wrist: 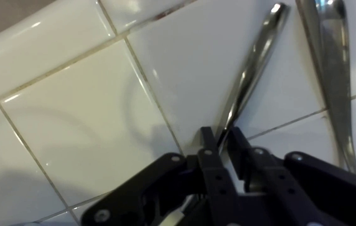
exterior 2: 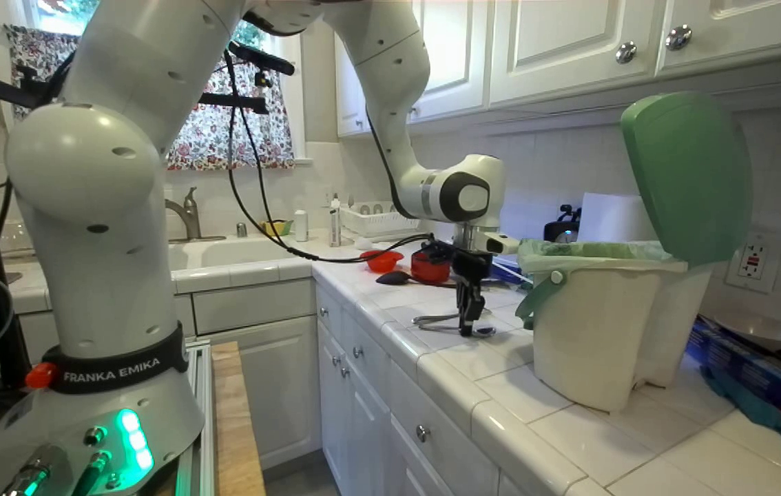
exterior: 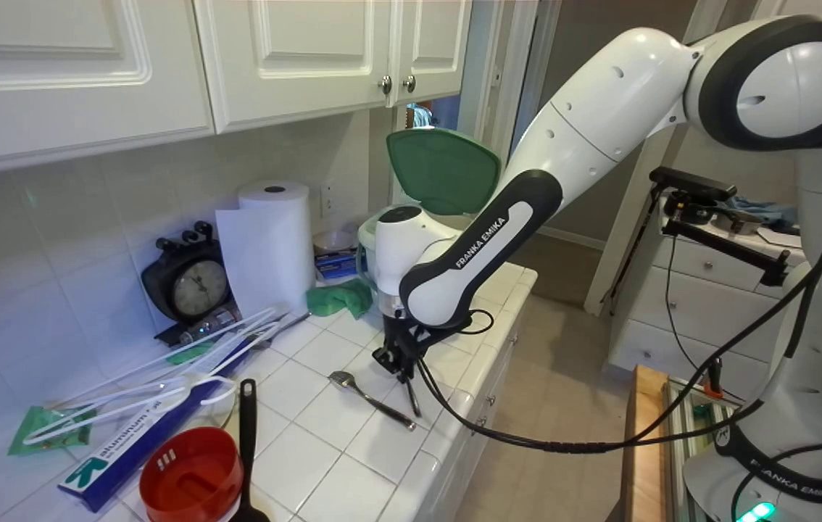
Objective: Use the spoon to close the lid of the bin
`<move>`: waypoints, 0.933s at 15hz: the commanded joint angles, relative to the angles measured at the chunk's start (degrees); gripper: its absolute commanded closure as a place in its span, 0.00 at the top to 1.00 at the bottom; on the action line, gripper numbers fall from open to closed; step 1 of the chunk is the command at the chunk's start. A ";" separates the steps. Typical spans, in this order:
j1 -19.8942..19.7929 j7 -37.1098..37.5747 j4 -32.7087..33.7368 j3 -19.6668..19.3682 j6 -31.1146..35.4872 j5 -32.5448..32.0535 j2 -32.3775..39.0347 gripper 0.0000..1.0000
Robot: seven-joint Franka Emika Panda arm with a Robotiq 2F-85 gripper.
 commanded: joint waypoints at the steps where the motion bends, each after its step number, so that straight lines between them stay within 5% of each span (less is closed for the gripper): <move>1: 0.78 -0.89 1.72 -0.77 -1.51 0.54 1.36 0.03; 14: 0.73 -0.53 1.61 -0.38 -4.48 1.38 -1.85 0.05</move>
